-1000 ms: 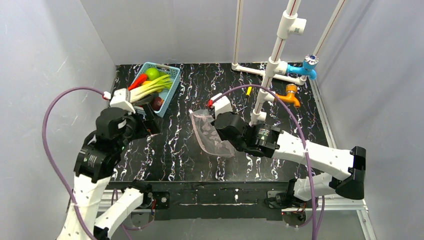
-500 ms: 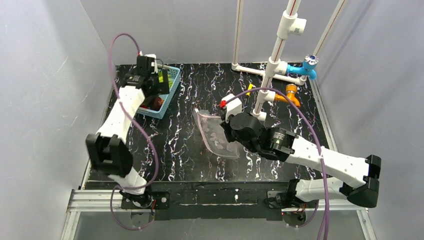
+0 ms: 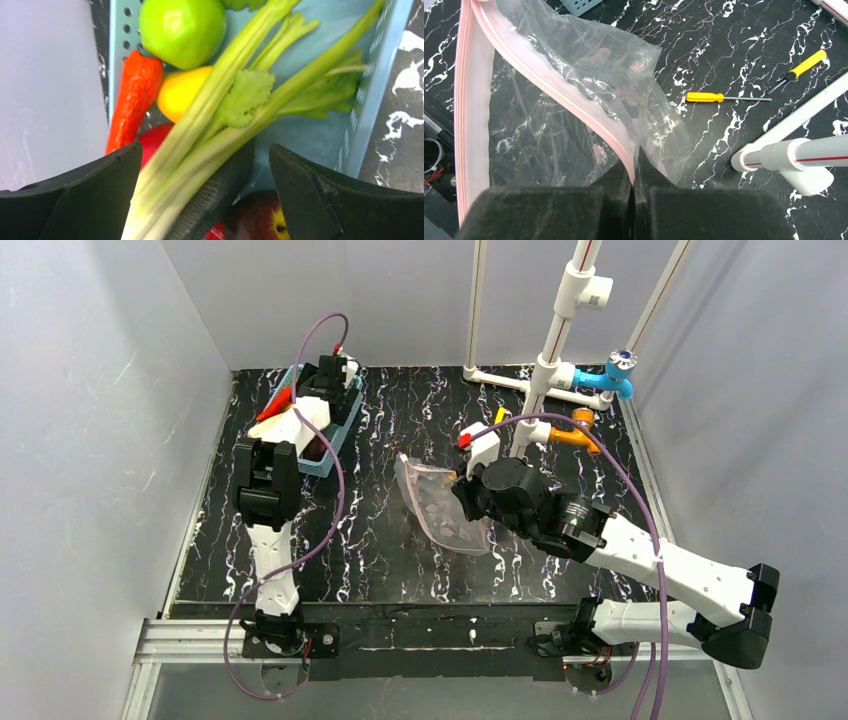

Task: Place the food in the zip-top bag and seal the zipper
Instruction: Pick up the fake vegetable from the bin.

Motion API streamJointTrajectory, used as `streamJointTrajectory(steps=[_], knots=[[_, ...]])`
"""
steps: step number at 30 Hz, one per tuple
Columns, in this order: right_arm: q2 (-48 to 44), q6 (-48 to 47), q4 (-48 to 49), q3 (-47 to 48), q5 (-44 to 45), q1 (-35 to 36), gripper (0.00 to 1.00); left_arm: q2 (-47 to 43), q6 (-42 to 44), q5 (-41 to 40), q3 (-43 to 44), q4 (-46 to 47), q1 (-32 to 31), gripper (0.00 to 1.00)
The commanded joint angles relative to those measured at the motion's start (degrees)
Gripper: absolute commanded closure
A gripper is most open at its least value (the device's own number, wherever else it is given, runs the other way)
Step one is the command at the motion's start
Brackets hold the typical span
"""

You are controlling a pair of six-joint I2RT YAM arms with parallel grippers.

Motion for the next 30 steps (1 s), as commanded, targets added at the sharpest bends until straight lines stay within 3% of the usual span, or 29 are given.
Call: streamJointTrajectory(steps=[1,5,10,18,26,30], knots=[[-1.1,0.0,0.0,0.0,-2.7,-1.0,0.99,-0.5,9.1,-5.8,-1.5,9.5,-1.2,0.02],[-1.2,0.4,-1.0,0.6,-2.9,-1.5,0.99,1.7,12.1,-9.1,-1.4,10.7,-1.6,0.05],[-1.1,0.9,-1.3,1.5,-3.1,-1.8,0.99,2.0,9.5,-6.4,0.0,4.8,-1.6,0.12],[0.6,1.5,-2.9,4.2,-4.3,-2.0,0.99,4.5,2.8,-2.6,7.4,-7.0,1.2,0.1],[3.6,2.2,-4.5,7.5,-5.0,-2.0,0.99,7.4,-1.6,3.5,9.9,-12.9,3.3,0.09],[4.9,2.7,-4.9,8.6,-5.3,-2.1,0.99,8.0,-1.8,4.4,10.0,-13.6,3.6,0.19]])
